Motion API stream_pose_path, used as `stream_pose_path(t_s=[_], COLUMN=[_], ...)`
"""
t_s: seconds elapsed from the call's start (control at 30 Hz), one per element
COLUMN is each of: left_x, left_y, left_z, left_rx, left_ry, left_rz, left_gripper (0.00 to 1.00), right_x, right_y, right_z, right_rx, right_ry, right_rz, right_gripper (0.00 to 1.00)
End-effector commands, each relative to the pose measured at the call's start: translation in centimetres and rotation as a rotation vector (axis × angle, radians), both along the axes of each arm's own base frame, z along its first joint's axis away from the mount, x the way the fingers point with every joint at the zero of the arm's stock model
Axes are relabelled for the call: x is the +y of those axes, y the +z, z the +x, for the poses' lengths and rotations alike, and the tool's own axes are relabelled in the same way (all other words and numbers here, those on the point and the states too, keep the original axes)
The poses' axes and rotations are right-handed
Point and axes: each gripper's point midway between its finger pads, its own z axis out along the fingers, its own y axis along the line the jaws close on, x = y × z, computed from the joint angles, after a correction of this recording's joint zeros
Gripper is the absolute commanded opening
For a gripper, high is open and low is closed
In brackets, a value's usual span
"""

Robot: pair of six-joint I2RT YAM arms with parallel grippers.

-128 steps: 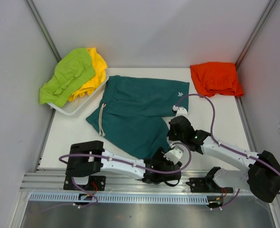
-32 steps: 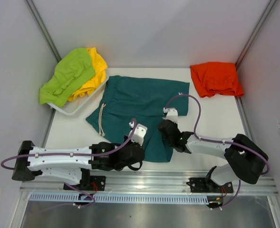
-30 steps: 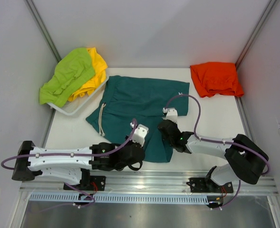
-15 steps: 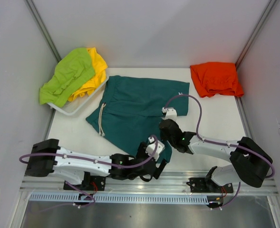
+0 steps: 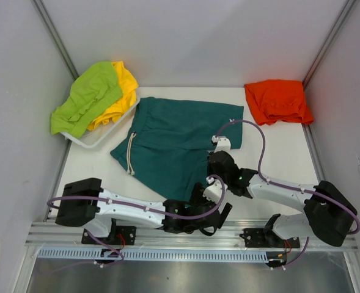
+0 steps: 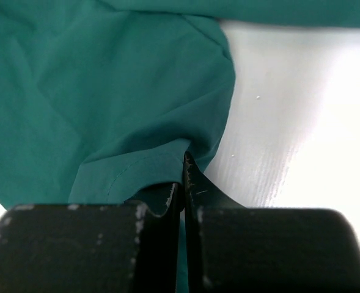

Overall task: Fold and stack the shorts
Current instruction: Flatten the shorts out

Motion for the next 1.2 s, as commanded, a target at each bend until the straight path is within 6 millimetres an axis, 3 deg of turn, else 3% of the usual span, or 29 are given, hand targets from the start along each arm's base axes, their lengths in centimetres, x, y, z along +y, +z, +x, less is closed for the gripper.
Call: stream_pose_path(t_s=[0.0, 0.17, 0.4, 0.8, 1.0, 1.17], left_x=[-0.3, 0.1, 2.1, 1.9, 3.4, 5.3], left_y=[-1.3, -2.3, -3.6, -6.7, -6.1, -4.4], left_z=[1.5, 2.8, 3.5, 2.3, 1.2, 1.4], left_rx=[-0.018, -0.037, -0.058, -0.030, -0.103, -0.121], left_ry=[0.070, 0.121, 0.180, 0.161, 0.210, 0.265], left_rz=[0.076, 0.153, 0.284, 0.282, 0.226, 0.128], left_gripper=[0.99, 0.99, 0.99, 0.99, 0.99, 0.99], right_x=[0.8, 0.6, 0.2, 0.2, 0.1, 0.4], right_y=[2.0, 2.6, 2.2, 2.0, 1.0, 0.7], right_z=[-0.2, -0.4, -0.8, -0.5, 0.4, 0.9], right_rx=[-0.031, -0.042, -0.026, 0.021, 0.048, 0.060], right_ry=[0.011, 0.006, 0.008, -0.008, -0.012, -0.010], right_rz=[0.058, 0.077, 0.062, 0.078, 0.067, 0.063], right_gripper=[0.00, 0.00, 0.00, 0.00, 0.00, 0.00])
